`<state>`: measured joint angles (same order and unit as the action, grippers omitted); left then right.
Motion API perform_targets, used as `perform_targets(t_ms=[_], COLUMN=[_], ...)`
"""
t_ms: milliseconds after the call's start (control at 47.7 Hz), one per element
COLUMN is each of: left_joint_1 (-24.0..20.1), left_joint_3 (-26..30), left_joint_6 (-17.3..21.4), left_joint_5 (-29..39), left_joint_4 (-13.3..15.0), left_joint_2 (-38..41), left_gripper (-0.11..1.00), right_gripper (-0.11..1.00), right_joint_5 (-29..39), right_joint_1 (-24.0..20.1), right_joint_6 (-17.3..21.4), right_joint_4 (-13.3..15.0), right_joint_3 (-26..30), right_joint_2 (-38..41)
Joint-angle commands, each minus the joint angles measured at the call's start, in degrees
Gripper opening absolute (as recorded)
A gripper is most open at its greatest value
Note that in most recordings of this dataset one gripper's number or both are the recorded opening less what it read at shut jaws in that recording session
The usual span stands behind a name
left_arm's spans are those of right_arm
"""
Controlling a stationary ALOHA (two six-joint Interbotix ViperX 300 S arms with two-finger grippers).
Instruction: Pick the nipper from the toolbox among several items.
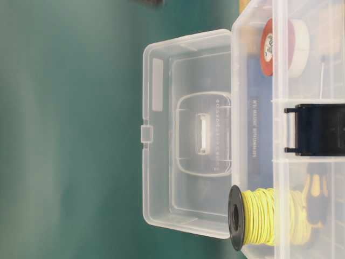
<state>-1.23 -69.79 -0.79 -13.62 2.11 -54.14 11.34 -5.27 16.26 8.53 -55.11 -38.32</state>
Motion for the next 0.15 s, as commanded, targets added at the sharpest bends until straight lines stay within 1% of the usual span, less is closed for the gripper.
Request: perform_targets(t_ms=[0, 126], left_joint_1=[-0.18, -0.18], left_joint_3=[0.53, 0.35], left_joint_6=[0.09, 0.00], left_joint_5=[-0.35, -0.26], left_joint_4=[0.00, 0.00], left_joint_2=[0.18, 0.09], left_gripper=[0.00, 0.00], right_gripper=[0.79, 0.79], right_joint_5=[-2.90, -5.27], right_joint_1=[1.05, 2.46], right_joint_6=[0.18, 0.18], right_joint_4=[0.00, -0.53], right_joint_3=[-4.22, -10.37], right_joint_2=[-6.24, -13.01])
